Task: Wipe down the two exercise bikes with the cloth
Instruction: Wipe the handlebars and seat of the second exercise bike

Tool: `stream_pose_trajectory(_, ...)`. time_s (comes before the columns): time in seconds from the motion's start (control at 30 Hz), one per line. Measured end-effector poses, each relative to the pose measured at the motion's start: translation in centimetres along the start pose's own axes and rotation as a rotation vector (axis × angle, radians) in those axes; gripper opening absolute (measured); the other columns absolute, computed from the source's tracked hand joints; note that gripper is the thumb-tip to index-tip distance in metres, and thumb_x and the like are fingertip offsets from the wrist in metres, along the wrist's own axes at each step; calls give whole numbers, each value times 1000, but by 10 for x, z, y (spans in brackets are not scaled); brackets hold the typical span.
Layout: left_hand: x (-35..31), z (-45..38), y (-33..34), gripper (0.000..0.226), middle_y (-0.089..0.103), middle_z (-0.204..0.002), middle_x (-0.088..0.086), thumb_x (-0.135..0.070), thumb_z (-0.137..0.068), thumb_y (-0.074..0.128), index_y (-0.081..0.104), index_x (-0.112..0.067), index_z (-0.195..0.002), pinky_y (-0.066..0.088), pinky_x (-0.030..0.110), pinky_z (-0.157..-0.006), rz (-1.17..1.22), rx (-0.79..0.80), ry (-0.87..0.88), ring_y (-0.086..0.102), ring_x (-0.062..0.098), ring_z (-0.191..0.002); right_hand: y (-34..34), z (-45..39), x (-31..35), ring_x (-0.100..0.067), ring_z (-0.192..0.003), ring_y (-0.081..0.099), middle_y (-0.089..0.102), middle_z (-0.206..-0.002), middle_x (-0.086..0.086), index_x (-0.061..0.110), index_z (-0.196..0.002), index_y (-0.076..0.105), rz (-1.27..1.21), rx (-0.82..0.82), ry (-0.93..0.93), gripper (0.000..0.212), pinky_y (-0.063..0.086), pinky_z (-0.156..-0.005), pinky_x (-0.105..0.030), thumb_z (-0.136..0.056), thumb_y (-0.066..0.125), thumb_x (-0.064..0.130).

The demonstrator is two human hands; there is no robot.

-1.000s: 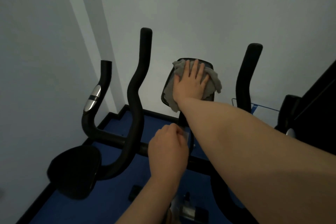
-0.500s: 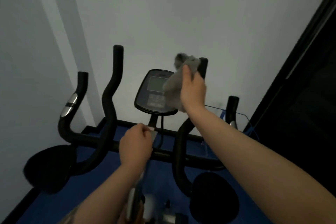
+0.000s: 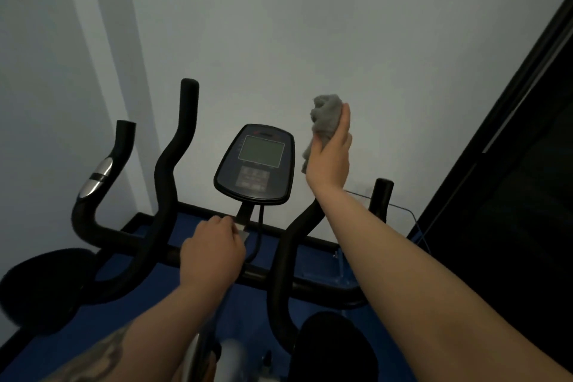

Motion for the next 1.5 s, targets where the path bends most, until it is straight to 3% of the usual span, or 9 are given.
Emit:
stream_pose_trajectory(0.17,0,-1,1,18,57,-93,-4,-22,-95,44,60,-17,-92,46,34,-67,13,12,-5,51,15,-85,-8,13,-28,-24,-102,57,44,-140,-7,35,-154,3,51,106,78,63,41,-77,-33,-102,39,26)
stream_pose_trajectory(0.33,-3,0,-2,18,56,-92,-4,-20,-95,44,61,-17,-92,44,32,-64,-7,12,-8,50,14,-85,-10,-31,-2,-18,-114,53,50,-130,-1,23,-140,28,-291,252,153,71,41,-91,-31,-85,69,43)
stream_pose_trajectory(0.6,-4,0,-2,18,54,-87,-4,-20,-96,44,60,-17,-90,47,35,-62,15,0,-13,52,15,-82,-18,15,-52,-22,-99,62,64,-106,-2,23,-120,53,-114,288,344,38,52,-89,-39,-99,39,52)
stream_pose_trajectory(0.77,-4,0,-2,18,54,-87,-5,-21,-95,44,60,-18,-90,48,36,-64,14,-1,-15,52,15,-83,-16,-22,-15,-4,-77,53,50,-90,19,31,-147,29,-176,181,144,48,41,-69,-17,-101,42,42)
stream_pose_trajectory(1.03,-3,0,-2,18,56,-88,-2,-20,-94,44,60,-16,-87,46,37,-62,15,-3,-7,52,18,-81,-39,42,-46,-24,-97,62,63,-110,-6,32,-137,43,-8,425,317,38,53,-88,-43,-102,31,40)
stream_pose_trajectory(1.17,-4,2,-4,20,56,-89,-2,-19,-94,44,61,-14,-87,46,38,-63,20,-3,-19,52,18,-82,-63,26,-25,-18,-88,62,65,-96,3,28,-110,58,163,437,99,23,54,-81,-40,-98,42,41)
stream_pose_trajectory(1.27,-5,2,-6,20,57,-91,0,-19,-95,44,62,-14,-88,47,38,-66,30,2,-30,53,19,-84,-57,43,-17,-19,-108,59,61,-118,0,23,-127,54,85,410,-51,39,51,-91,-40,-98,45,47)
stream_pose_trajectory(1.4,-4,3,-5,21,59,-92,1,-19,-94,44,63,-13,-90,40,35,-62,19,-18,-25,52,19,-83,-40,106,-33,-8,-146,12,37,-153,1,19,-142,45,236,486,-282,58,9,-121,-35,-99,32,55)
stream_pose_trajectory(1.5,-3,4,-4,21,60,-92,1,-20,-94,43,63,-13,-91,34,32,-60,-7,-31,-22,51,18,-83,-43,125,-37,-9,-145,17,47,-145,5,16,-132,57,298,579,-415,68,-3,-120,-34,-97,23,63)
Point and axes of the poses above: each hand's wrist, its own z-axis away from the middle knuckle, its own y-axis out of the palm, x = y × z, the point moved 2 cm from there along -z, towards the middle knuckle
